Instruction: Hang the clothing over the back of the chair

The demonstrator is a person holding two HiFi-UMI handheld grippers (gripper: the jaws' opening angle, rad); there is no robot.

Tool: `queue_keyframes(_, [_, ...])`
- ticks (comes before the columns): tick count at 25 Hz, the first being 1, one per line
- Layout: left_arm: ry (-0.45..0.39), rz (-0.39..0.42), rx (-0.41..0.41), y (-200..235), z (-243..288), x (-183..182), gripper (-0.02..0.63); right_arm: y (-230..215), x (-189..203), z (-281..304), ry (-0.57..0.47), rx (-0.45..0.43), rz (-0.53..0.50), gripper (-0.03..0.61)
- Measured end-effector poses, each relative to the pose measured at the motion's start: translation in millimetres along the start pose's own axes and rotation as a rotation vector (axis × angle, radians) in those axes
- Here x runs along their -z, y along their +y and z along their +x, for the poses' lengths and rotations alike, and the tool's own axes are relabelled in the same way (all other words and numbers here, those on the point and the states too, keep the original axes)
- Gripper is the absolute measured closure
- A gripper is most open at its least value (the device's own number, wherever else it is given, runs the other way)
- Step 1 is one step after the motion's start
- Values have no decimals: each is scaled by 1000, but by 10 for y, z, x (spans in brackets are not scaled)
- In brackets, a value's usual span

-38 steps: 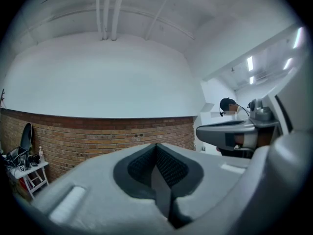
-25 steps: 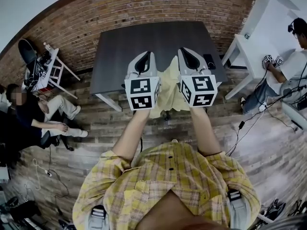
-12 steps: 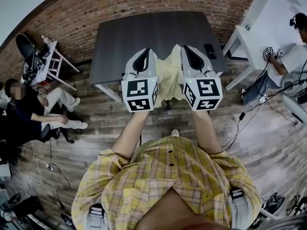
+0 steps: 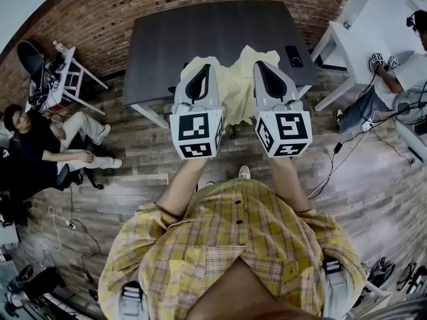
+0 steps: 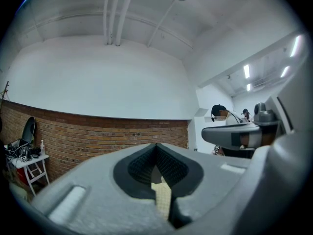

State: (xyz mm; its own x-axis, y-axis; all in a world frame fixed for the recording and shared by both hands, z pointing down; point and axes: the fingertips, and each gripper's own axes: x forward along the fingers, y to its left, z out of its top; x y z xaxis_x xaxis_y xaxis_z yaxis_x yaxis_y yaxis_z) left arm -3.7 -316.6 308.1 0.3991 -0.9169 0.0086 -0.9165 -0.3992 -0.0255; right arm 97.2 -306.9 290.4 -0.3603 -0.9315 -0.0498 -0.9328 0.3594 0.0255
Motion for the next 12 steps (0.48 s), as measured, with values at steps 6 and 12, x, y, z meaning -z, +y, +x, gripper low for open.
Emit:
queue_keyframes(6, [-3, -17, 13, -104, -95, 64, 612, 64, 68, -105, 1, 0, 7, 583])
queue_keyframes(12, [15, -12, 27, -178, -133, 204, 612, 140, 157, -164, -4, -1, -3, 583])
